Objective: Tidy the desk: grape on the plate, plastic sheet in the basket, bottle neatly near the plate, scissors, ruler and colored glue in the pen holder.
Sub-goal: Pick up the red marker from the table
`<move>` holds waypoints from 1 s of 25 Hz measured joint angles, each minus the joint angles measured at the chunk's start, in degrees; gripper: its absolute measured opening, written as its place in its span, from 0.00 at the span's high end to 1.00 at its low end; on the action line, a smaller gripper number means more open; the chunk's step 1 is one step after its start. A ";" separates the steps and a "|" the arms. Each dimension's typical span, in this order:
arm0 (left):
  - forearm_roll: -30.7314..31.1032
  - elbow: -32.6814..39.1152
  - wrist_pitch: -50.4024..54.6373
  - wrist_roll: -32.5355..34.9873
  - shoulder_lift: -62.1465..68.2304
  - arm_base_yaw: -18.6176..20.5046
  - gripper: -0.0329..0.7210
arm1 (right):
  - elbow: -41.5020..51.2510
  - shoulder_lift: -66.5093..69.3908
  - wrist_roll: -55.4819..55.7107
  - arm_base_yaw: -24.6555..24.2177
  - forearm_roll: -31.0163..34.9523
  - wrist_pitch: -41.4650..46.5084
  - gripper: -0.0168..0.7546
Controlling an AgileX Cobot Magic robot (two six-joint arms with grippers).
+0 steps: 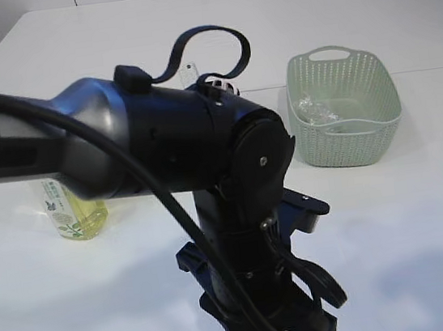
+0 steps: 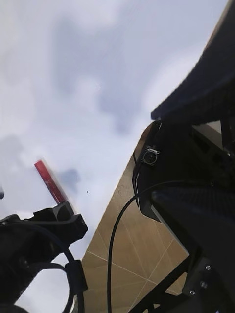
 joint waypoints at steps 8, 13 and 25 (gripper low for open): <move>0.95 -0.36 -0.42 0.00 1.54 3.07 0.54 | 0.00 -0.22 -0.23 0.00 0.00 0.09 0.53; 0.83 -0.36 -0.42 0.00 1.54 4.57 0.53 | 0.00 -0.22 -1.09 0.00 0.00 0.09 0.53; -2.58 -0.36 -1.01 3.16 1.54 4.57 0.54 | 0.00 -0.22 -1.49 0.00 -1.07 0.09 0.53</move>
